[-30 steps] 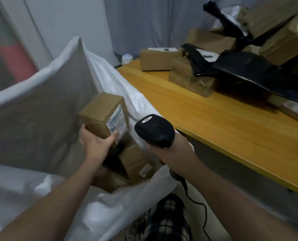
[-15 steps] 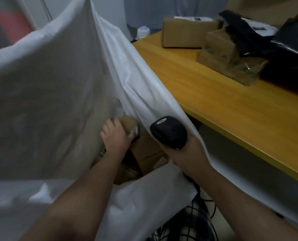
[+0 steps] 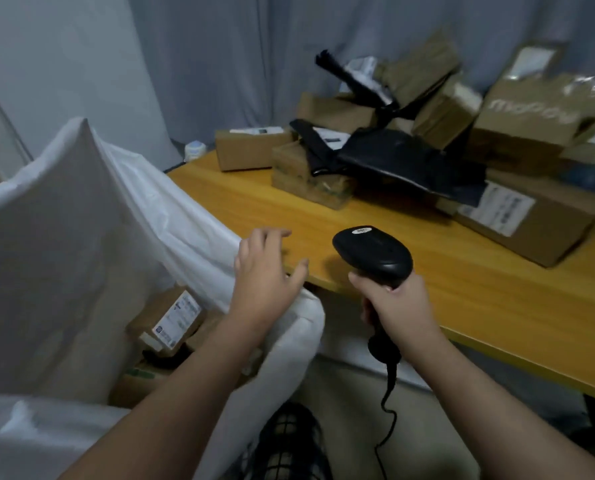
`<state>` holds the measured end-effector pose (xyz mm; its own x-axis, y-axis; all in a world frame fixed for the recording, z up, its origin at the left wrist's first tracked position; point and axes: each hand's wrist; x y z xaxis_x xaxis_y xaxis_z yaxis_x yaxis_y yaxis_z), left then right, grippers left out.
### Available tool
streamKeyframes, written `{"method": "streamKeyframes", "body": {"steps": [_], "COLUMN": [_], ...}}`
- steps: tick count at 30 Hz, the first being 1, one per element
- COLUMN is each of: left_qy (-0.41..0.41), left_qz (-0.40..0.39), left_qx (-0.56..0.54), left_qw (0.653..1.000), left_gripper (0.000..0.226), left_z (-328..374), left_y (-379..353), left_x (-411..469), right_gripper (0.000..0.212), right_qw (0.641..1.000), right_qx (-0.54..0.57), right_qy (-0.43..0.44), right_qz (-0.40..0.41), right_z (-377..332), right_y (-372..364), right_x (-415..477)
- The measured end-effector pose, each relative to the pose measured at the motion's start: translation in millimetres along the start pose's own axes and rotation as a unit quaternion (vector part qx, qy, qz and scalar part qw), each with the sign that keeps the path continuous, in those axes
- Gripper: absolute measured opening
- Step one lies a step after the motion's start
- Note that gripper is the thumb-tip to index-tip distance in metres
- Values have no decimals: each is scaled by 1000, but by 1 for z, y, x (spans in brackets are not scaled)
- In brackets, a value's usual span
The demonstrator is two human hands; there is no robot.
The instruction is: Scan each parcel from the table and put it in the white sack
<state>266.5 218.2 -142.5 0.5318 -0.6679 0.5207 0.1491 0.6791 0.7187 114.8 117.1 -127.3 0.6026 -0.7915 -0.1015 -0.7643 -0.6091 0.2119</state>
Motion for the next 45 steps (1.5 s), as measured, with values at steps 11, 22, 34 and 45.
{"method": "streamKeyframes", "body": {"steps": [11,22,34,45], "left_qy": [-189,-230,-14,199], "left_qz": [-75,-92,126,-43], "left_qx": [156,264,-365,-545], "left_qw": [967,932,922,813], "left_gripper": [67,43,21,14], "left_z": [134,118,127,123], "left_y": [-91,-120,-50,-101], "left_x": [107,196,100,19], "right_gripper": [16,7,10,21], "right_qw": [988,988,982,991], "right_qx": [57,65,109,101], "right_qy": [19,17,16,-9], "right_qz": [141,139,156,91], "right_z": [-13,-12,12,44], "right_y": [147,158,156,127], "right_x": [-2,21,-17,-47]}}
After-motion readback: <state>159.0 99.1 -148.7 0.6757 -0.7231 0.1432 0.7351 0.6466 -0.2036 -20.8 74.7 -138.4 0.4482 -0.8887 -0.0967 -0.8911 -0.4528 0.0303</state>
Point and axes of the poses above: each hand's wrist, its own x-axis towards the middle knuckle, its own y-axis out of the back of the hand, z = x × y, and after that the axes turned 11 degrees about -y, right-handed
